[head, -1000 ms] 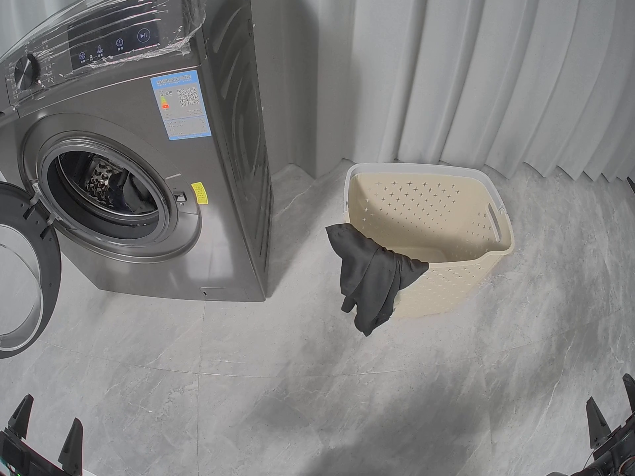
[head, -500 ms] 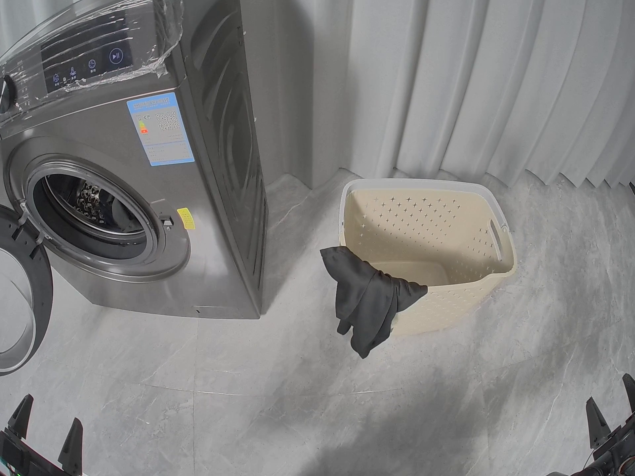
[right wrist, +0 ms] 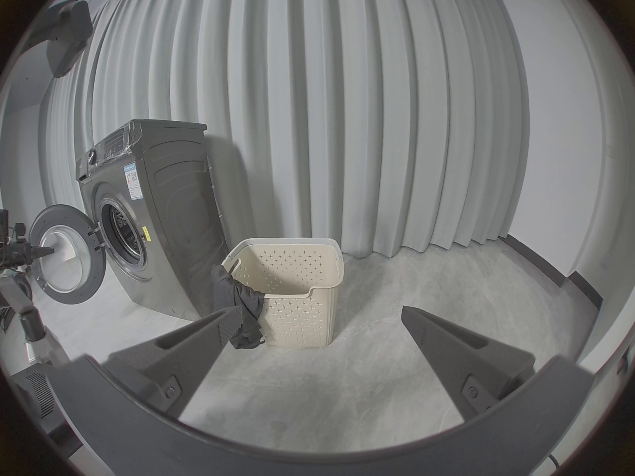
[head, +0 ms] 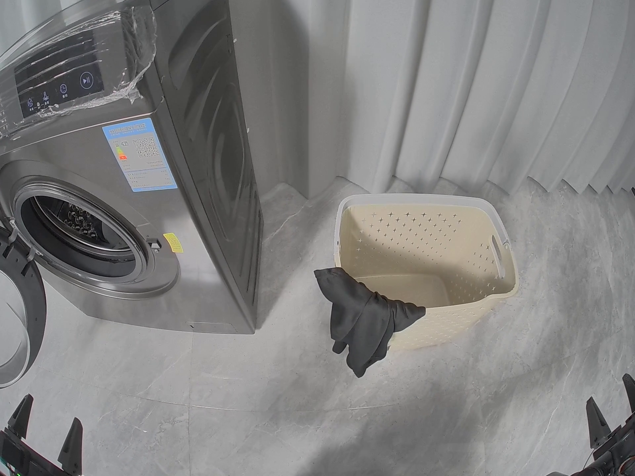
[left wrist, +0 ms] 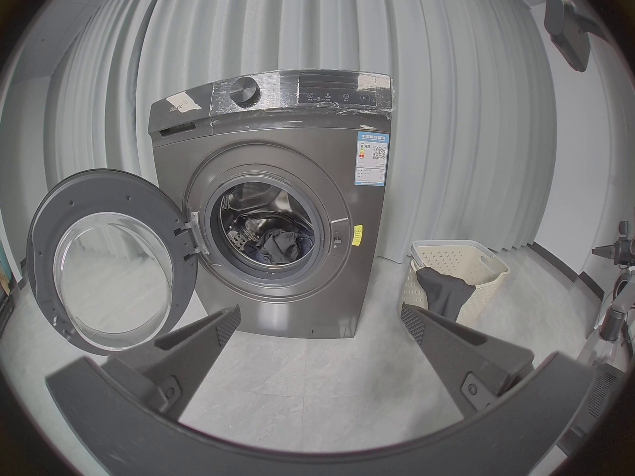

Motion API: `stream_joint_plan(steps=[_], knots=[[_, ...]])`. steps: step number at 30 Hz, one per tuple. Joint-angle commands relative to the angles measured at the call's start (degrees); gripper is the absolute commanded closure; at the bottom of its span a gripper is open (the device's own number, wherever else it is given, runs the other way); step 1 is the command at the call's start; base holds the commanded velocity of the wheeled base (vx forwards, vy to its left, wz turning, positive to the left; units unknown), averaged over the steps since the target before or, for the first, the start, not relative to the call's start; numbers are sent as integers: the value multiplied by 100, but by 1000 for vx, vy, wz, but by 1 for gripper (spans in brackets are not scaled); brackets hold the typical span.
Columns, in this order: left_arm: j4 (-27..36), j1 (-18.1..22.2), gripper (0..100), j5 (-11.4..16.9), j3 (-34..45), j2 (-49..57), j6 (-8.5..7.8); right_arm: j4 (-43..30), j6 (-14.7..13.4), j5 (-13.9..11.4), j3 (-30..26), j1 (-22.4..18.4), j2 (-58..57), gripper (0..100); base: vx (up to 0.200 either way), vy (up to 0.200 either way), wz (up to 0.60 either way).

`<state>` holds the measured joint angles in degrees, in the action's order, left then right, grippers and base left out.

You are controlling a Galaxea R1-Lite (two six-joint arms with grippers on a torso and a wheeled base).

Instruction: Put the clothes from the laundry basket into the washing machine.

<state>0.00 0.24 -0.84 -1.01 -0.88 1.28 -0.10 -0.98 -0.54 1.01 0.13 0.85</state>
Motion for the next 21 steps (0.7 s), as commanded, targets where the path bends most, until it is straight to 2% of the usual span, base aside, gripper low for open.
stream_joint_plan(steps=[1,3,10,11,14,17,21], knots=[[0,2,0,-4,101,53,4,1,-8,1,-101,4,-59,0,0,-200,0],[0,2,0,-4,101,53,13,-8,-34,27,-101,-5,-68,0,0,-200,0],[0,2,0,-4,101,53,13,229,-43,-8,-5,4,-85,0,0,0,0],[-9,2,0,-21,101,53,13,607,-122,1,409,39,29,0,0,0,0],[0,2,0,-21,101,53,4,660,-166,-52,743,118,565,0,0,0,0],[0,2,0,-30,101,53,13,651,-157,-333,707,505,1796,0,0,0,0],[0,2,0,-30,101,53,21,906,-140,-544,787,962,3395,0,0,0,0]])
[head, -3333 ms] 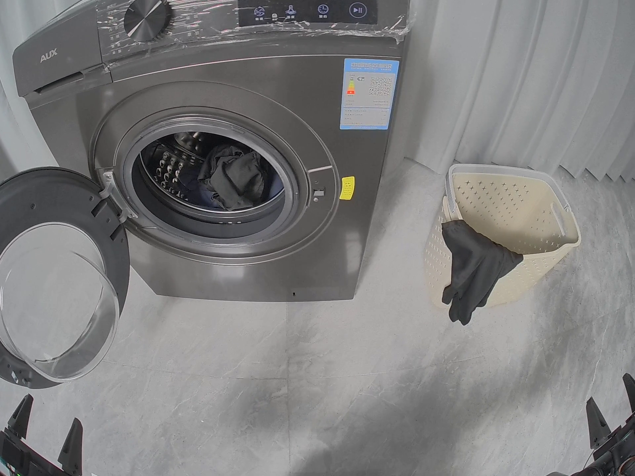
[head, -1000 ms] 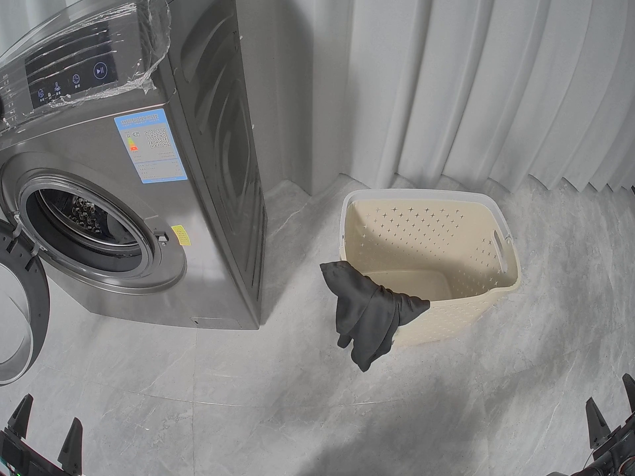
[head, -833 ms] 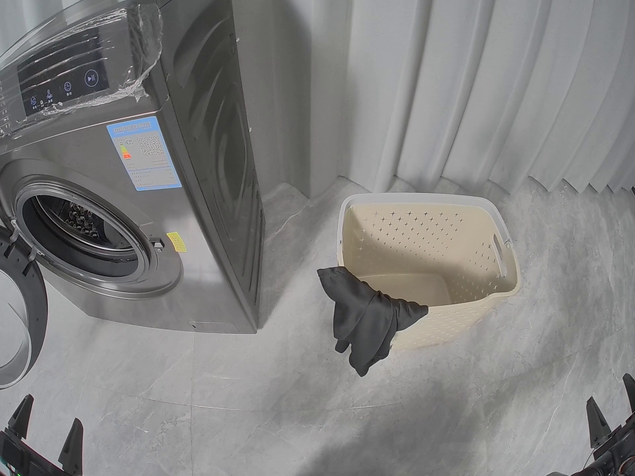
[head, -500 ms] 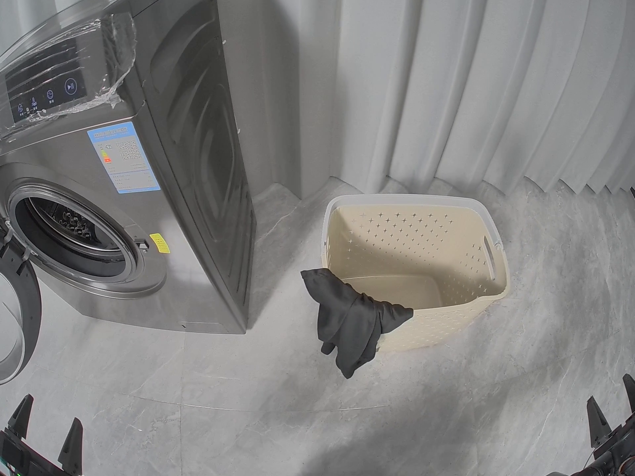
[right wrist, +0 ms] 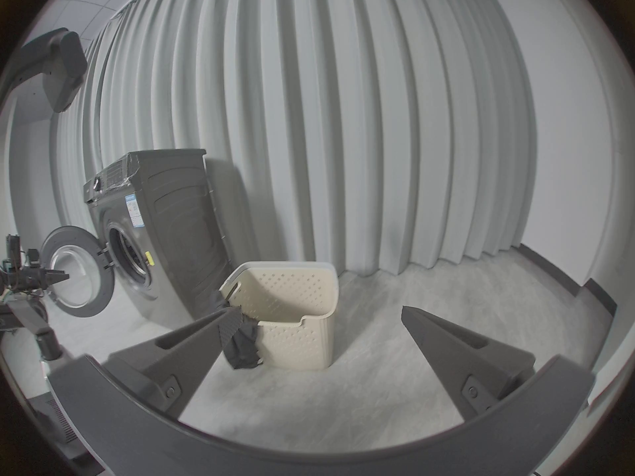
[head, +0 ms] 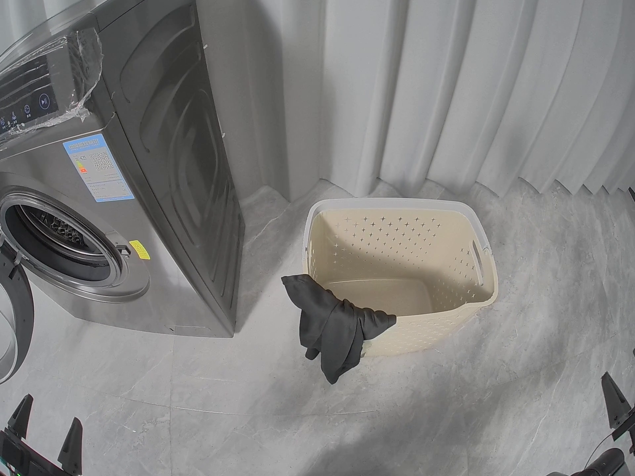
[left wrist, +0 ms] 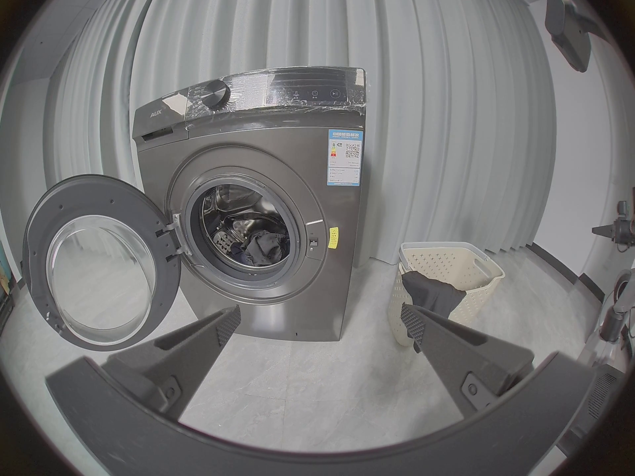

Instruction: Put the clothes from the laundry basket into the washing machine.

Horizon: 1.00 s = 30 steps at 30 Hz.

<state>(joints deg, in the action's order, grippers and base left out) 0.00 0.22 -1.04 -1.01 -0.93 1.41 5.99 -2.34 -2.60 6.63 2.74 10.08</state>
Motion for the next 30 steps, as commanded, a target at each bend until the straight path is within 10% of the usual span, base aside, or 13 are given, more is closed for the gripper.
stream_joint_plan(steps=[1,6,13,30], knots=[[0,4,0,-11,101,57,8,465,-38,-426,312,877,2868,0,0,0,0],[0,4,0,-11,101,57,8,1528,-460,-461,541,1642,4564,0,0,0,0],[0,4,0,-2,101,57,-1,2416,-1102,137,655,2398,5962,0,0,0,0],[0,4,0,-11,101,57,-1,4077,-1067,163,1262,2705,8194,0,0,0,0]])
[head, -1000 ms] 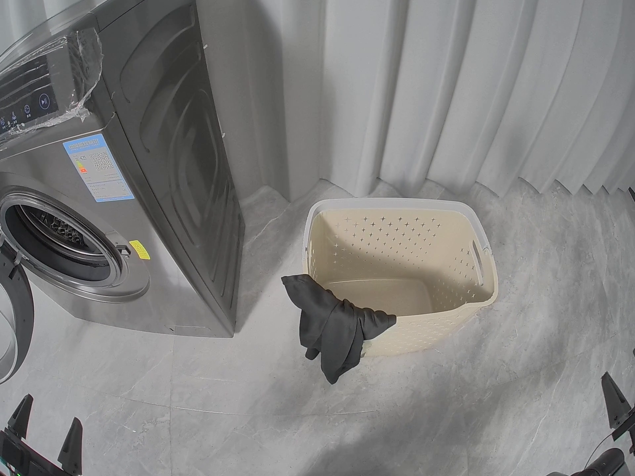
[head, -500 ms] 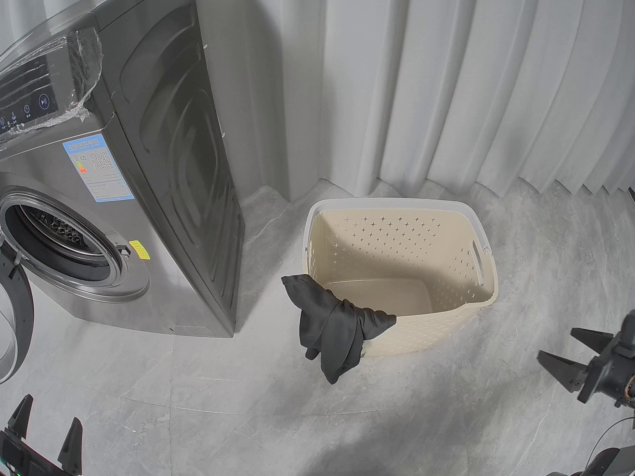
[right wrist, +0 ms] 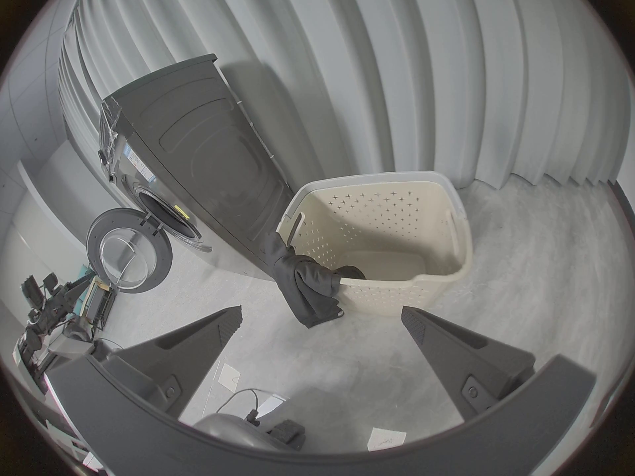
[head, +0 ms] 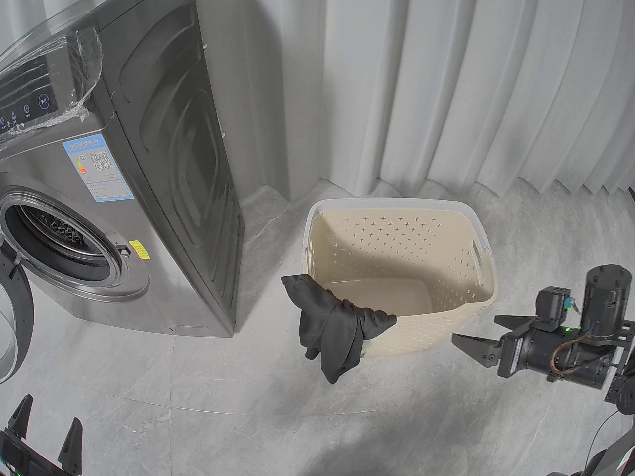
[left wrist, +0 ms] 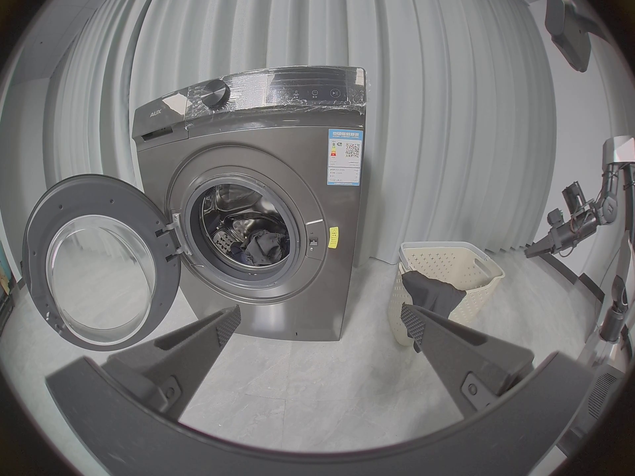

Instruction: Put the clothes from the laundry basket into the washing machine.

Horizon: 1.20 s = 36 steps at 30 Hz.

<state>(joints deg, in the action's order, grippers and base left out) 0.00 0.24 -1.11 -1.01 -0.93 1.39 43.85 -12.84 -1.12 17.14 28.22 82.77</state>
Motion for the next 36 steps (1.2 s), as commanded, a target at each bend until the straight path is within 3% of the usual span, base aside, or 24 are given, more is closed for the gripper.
stream_joint_plan(steps=[1,8,11,15,25,31,36], knots=[[0,2,0,-3,101,57,10,581,0,51,255,175,1127,0,0,0,0],[0,2,0,5,101,57,2,1126,62,51,483,263,1839,0,0,0,0],[0,2,0,5,101,57,10,1293,264,51,615,333,2199,0,0,0,0],[0,2,0,5,101,57,2,1539,317,33,888,386,2551,0,0,0,0],[0,2,0,14,101,57,10,1592,387,24,1503,614,3254,0,0,0,0],[0,2,0,5,101,57,28,2145,660,-11,1705,623,3878,0,0,0,0],[0,2,0,5,101,57,19,2163,677,-37,1916,614,4177,0,0,0,0]])
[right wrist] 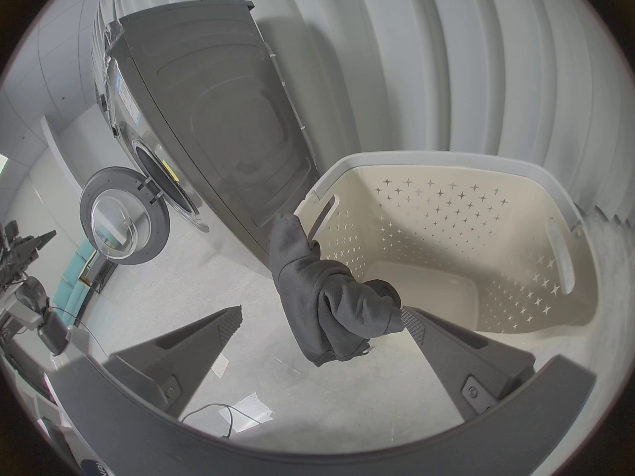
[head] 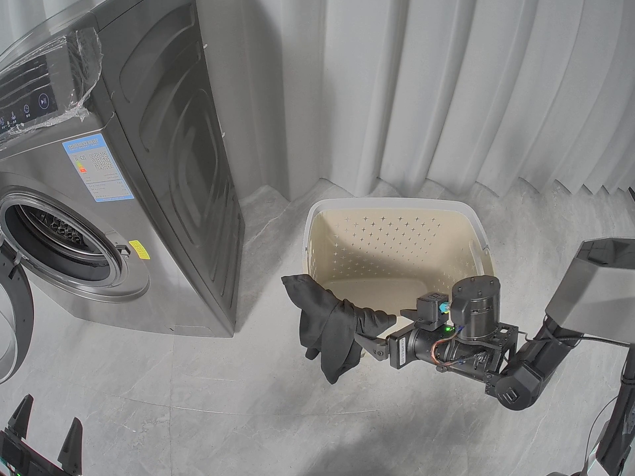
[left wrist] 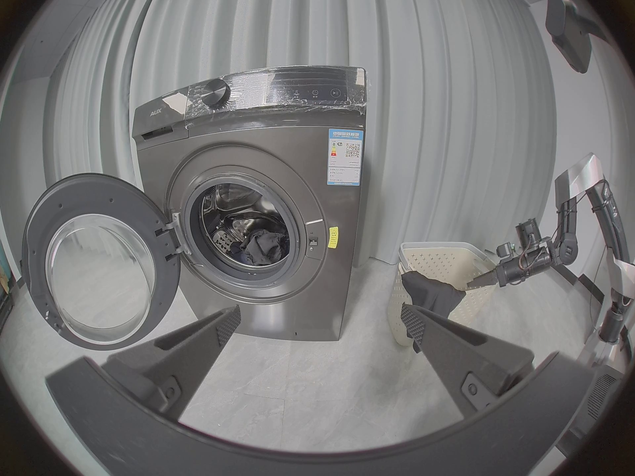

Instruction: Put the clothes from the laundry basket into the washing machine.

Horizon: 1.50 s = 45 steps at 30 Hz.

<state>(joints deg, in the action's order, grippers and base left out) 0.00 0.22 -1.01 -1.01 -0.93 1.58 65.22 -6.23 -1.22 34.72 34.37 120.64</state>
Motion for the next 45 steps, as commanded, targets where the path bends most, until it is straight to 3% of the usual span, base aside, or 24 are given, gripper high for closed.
stream_joint_plan(steps=[1,14,25,26,36,45], knots=[[0,4,0,-4,101,57,0,26,16,-36,202,0,443,0,0,0,0],[0,4,0,-4,101,57,9,509,140,-107,931,-44,1375,0,0,0,0],[0,4,0,-4,101,57,9,738,219,-195,1230,-114,1814,0,0,0,0],[0,4,0,-4,101,57,9,799,219,-195,1257,-123,1858,100,0,0,0],[0,4,0,13,101,57,9,975,227,-238,844,-114,1392,100,0,0,0],[0,4,0,5,101,57,9,993,192,-300,-361,-35,-462,100,0,0,0]])
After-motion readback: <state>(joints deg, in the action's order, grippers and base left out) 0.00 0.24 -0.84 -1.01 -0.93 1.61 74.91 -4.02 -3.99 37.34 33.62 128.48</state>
